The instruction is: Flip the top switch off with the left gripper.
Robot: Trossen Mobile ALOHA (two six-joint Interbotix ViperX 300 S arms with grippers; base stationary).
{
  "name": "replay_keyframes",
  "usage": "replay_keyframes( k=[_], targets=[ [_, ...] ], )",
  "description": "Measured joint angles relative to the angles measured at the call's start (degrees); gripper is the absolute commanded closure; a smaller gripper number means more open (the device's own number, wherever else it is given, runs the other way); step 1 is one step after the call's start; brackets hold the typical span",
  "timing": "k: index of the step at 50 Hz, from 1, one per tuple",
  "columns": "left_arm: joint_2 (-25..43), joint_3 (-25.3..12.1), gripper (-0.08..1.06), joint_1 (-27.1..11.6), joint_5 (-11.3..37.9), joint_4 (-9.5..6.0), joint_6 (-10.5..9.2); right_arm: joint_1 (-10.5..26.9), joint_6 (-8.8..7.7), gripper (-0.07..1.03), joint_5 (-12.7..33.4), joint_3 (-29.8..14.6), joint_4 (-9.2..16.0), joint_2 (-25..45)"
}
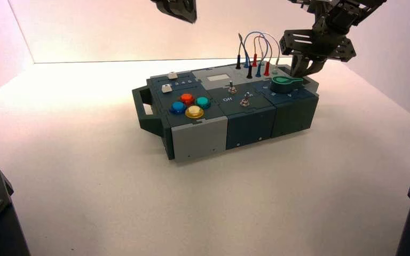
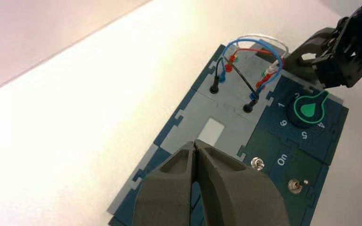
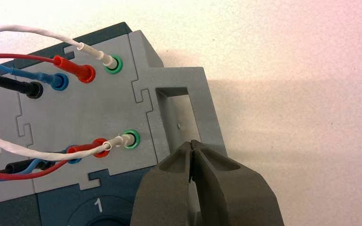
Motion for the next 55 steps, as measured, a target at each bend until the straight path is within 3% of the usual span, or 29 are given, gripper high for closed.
replay_keyframes(
  k=[19, 35, 47, 55],
  targets=[
    [-0.44, 2.64, 1.00, 2.11, -3.08, 0.44, 0.00, -0.09, 0.26, 0.98, 1.76, 0.62, 0.00, -2.90],
    [0.09, 4.22, 1.00, 6.42, -4.57, 0.44, 0.00, 0.00, 0.09, 0.98, 1.76, 1.41, 0.00, -6.15],
    [-1.05, 7.29, 1.00, 9.49, -5.80, 0.44, 0.00, 0.00, 0.09, 0.98, 1.76, 2.64, -0.70, -9.23],
    [-5.01, 10.90, 1.00, 13.62, -6.15, 0.44, -0.09, -0.18, 0.18, 0.98, 1.32, 4.39, -1.05, -13.36]
  ],
)
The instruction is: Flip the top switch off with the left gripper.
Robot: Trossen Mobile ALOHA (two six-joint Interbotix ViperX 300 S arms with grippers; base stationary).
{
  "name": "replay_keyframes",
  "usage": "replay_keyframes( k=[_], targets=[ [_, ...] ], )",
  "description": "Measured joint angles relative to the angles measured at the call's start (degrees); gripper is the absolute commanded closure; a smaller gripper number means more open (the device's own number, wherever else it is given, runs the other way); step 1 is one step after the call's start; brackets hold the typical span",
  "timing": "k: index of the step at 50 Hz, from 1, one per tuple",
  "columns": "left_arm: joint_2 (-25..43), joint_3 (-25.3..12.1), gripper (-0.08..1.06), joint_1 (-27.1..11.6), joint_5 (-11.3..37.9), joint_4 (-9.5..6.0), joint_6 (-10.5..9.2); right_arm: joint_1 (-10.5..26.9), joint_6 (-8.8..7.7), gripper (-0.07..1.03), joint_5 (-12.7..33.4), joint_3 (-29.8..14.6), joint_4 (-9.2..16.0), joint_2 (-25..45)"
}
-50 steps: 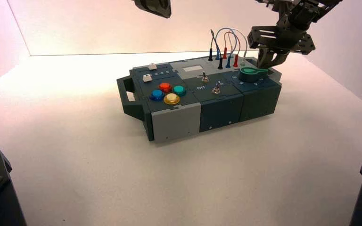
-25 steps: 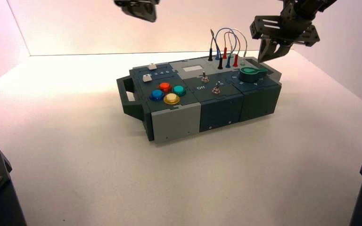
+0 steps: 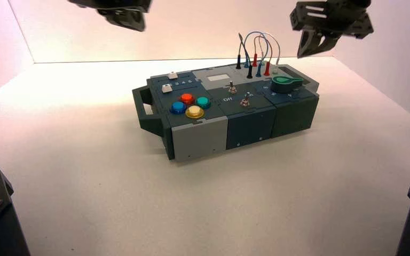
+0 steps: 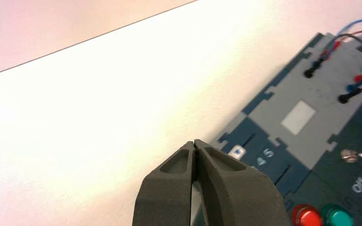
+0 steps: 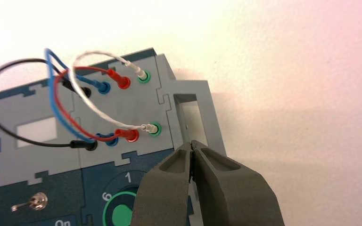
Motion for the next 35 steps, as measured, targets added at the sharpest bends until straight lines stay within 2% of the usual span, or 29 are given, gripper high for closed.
replay_keyframes(
  k=[9, 16, 19, 25, 35],
  targets=[
    [-2.46, 2.90, 1.00, 1.14, -0.35, -0.09, 0.00, -0.97, -0.09, 0.98, -1.23, 2.46, -0.09, -3.87],
    [-4.48, 5.89, 1.00, 1.32, -2.29, -0.09, -0.70, -3.52, -0.09, 0.98, -1.85, 4.13, -0.18, -5.80],
    [-5.01, 6.86, 1.00, 1.41, -3.16, -0.09, -0.79, -6.06, -0.09, 0.98, -2.11, 5.01, -0.18, -6.68],
    [-5.19, 7.65, 1.00, 1.58, -5.71, -0.09, -0.97, -8.79, -0.09, 0.98, -2.99, 6.24, -0.18, -7.56],
    [-3.78, 7.73, 1.00, 1.67, -7.73, -0.09, -0.97, -8.88, -0.09, 0.98, -4.66, 7.03, -0.18, -8.17]
  ],
)
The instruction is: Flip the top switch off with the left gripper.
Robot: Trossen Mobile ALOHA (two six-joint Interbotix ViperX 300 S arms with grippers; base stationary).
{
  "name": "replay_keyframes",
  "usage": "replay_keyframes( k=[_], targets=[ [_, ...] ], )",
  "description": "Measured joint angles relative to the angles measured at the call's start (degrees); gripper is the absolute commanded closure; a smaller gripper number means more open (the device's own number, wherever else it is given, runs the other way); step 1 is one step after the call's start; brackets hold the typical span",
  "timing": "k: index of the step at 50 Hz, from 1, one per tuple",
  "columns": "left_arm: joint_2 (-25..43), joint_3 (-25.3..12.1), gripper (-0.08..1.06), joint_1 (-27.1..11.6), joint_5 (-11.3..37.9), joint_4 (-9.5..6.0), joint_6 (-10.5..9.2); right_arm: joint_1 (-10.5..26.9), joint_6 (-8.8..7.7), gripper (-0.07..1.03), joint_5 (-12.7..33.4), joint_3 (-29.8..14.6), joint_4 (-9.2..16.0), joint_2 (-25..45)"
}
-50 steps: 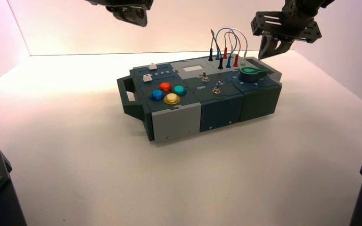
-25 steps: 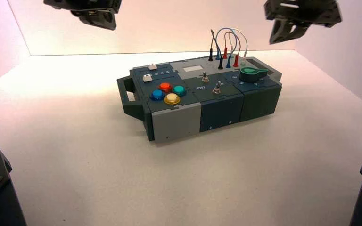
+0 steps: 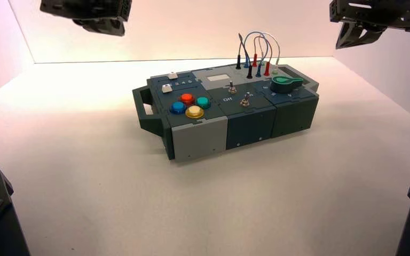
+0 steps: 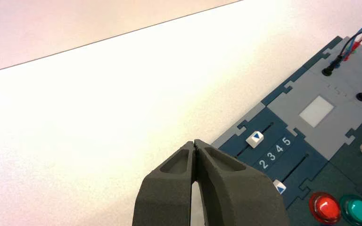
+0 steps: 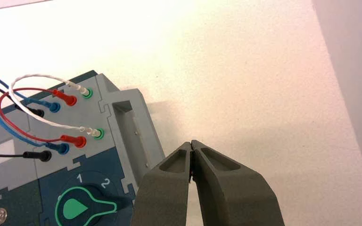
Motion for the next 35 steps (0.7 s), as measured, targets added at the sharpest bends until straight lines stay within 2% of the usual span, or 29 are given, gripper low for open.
replay_keyframes(
  k=[17, 35],
  targets=[
    [0.79, 0.44, 1.00, 0.70, -1.23, 0.00, 0.00, 0.00, 0.00, 0.98, -2.55, 1.49, 0.00, -0.44],
    [0.79, 0.97, 1.00, 1.14, -2.64, -0.09, -1.93, -0.09, 0.00, 0.98, -3.08, 1.76, 0.00, -0.18]
  ],
)
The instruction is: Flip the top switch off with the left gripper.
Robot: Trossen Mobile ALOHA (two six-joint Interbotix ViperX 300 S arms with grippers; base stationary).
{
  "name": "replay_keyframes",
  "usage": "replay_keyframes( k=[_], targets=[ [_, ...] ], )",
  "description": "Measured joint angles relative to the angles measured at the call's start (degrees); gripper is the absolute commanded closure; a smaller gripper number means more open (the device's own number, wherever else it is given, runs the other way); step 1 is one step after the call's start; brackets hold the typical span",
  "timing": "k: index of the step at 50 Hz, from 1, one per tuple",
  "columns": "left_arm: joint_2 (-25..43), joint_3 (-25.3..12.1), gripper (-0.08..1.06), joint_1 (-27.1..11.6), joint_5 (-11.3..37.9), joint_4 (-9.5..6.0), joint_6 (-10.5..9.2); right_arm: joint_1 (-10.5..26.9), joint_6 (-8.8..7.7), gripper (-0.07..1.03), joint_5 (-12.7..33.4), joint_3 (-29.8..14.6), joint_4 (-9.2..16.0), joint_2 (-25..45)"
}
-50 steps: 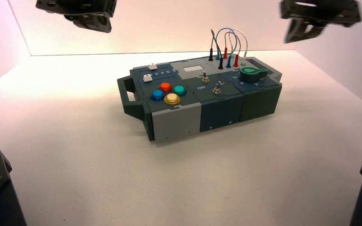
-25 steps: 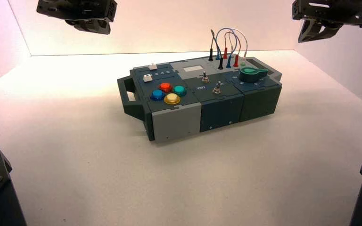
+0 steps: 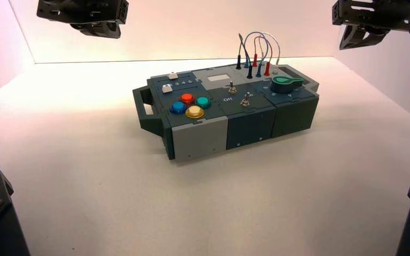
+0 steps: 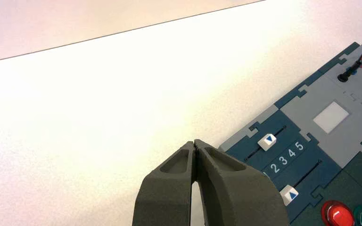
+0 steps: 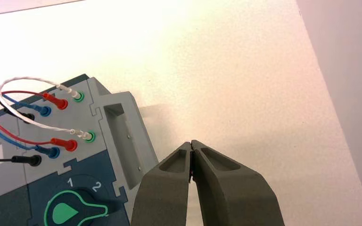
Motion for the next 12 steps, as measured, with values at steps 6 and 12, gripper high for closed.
replay_keyframes(
  k=[6, 12],
  targets=[
    [0.00, 0.09, 1.00, 0.00, -0.18, 0.00, 0.00, 0.09, 0.09, 0.98, -0.09, 0.00, 0.00, 0.09],
    [0.00, 0.18, 1.00, 0.00, -0.26, 0.00, -0.18, 0.09, 0.09, 0.99, 0.00, -0.09, 0.00, 0.35]
  ],
)
